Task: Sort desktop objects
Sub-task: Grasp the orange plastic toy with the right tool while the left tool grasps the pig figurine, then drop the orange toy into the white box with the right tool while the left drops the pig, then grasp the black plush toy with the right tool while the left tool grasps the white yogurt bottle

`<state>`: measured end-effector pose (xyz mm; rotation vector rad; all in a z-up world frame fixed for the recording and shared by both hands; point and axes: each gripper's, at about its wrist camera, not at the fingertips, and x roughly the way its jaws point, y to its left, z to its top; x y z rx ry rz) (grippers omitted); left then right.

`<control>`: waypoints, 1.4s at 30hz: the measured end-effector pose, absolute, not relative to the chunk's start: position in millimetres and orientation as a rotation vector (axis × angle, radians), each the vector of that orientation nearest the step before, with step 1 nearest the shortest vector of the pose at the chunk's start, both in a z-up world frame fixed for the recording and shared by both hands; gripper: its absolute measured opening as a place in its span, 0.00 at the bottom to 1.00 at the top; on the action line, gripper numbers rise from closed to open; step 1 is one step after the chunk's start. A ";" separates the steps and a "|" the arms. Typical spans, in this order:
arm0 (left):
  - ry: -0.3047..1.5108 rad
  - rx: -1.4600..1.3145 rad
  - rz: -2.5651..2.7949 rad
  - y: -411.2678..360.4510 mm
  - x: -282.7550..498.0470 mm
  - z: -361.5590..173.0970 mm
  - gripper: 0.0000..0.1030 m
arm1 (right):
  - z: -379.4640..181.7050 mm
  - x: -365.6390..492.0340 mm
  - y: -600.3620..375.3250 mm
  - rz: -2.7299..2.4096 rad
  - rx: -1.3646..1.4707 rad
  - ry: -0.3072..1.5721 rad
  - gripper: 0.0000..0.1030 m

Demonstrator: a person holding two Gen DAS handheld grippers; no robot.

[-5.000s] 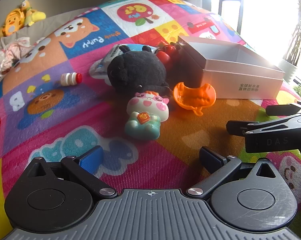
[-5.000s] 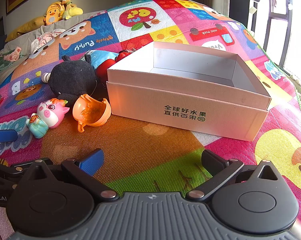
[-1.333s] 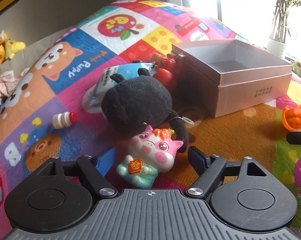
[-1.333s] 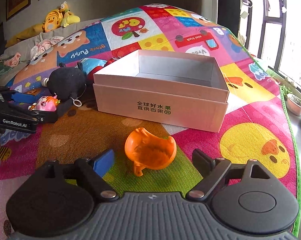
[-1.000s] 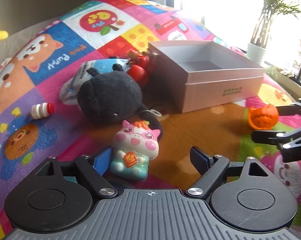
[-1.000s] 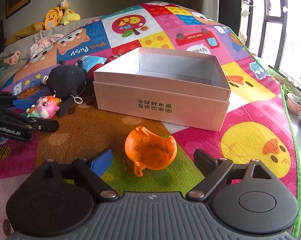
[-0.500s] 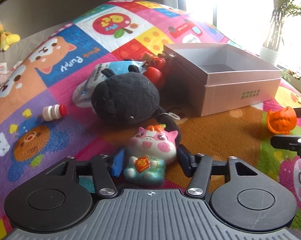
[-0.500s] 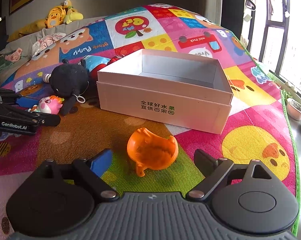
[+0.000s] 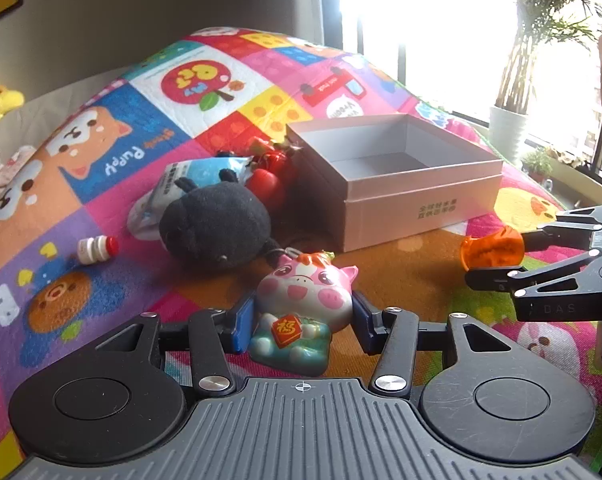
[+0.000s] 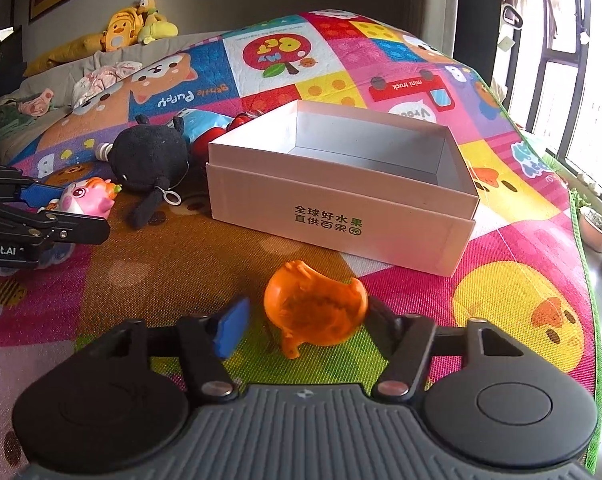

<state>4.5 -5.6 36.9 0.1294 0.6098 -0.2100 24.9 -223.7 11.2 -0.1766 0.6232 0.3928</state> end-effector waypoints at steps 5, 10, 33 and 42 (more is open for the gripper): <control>0.561 0.145 -0.245 -22.8 14.1 54.3 0.52 | 34.6 18.6 -239.8 0.386 -0.187 0.541 0.52; 0.482 0.187 -0.304 -66.3 55.9 70.8 0.52 | 75.8 22.1 -278.4 0.314 -0.133 0.466 0.52; 0.553 0.128 -0.155 -16.6 30.5 33.8 0.97 | 96.3 144.0 -249.2 0.298 -0.121 0.586 0.57; 0.579 0.055 0.154 57.9 23.6 16.6 0.98 | 96.7 96.4 -189.4 0.453 -0.252 0.480 0.60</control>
